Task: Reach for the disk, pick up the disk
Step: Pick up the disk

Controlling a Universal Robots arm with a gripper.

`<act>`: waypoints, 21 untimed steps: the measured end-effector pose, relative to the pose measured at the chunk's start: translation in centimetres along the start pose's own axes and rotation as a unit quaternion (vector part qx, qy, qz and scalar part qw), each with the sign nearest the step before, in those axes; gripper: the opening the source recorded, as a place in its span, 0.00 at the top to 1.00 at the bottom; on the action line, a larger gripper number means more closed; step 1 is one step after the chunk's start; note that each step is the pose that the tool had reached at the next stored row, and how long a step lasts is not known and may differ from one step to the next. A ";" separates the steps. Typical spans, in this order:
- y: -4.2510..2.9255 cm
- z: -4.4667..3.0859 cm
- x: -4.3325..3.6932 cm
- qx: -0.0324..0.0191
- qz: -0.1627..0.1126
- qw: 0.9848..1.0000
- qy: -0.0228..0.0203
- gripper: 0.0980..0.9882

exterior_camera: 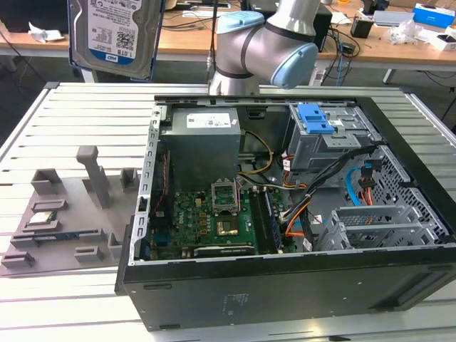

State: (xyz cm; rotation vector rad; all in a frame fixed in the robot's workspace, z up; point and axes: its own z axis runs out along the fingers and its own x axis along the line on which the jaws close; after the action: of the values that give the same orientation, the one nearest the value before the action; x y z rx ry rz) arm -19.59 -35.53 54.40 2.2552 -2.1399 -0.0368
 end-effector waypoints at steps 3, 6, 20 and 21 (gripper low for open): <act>-1.13 -0.04 0.06 0.000 0.000 1.000 0.000 0.70; -2.00 -0.08 0.11 0.000 0.000 1.000 0.000 0.70; -8.51 -0.34 0.45 0.000 0.000 1.000 0.000 0.70; -8.92 -0.35 0.47 0.000 0.000 1.000 0.000 0.70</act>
State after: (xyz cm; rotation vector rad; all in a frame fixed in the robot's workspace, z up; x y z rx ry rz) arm -10.65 -35.52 54.40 2.2550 -2.1402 -0.0368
